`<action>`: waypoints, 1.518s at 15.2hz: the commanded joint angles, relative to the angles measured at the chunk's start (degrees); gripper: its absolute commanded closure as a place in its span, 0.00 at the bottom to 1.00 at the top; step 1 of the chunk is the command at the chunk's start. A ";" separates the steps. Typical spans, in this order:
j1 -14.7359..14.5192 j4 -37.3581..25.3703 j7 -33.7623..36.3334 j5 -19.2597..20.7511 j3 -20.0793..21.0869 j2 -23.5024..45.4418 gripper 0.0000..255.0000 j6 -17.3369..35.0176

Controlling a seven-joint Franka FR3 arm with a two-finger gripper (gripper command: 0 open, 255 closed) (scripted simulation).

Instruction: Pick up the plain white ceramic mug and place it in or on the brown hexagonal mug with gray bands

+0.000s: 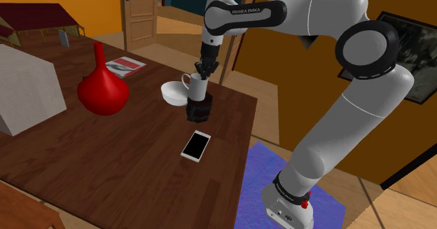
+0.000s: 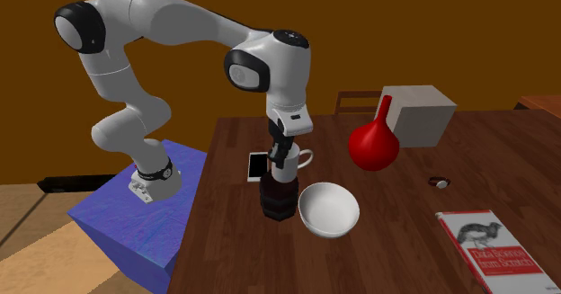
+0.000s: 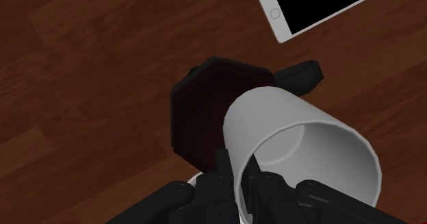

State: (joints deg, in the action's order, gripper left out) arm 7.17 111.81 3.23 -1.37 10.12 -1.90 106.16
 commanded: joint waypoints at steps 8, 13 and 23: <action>0.01 0.40 -0.02 0.00 -0.01 0.02 0.00 0.32; 0.03 -1.53 -0.02 0.00 -0.03 -0.04 0.00 -1.67; 0.08 -6.94 0.01 0.04 -0.08 0.00 0.00 -7.04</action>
State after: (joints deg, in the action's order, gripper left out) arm 7.24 104.89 3.24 -1.32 10.04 -1.91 99.13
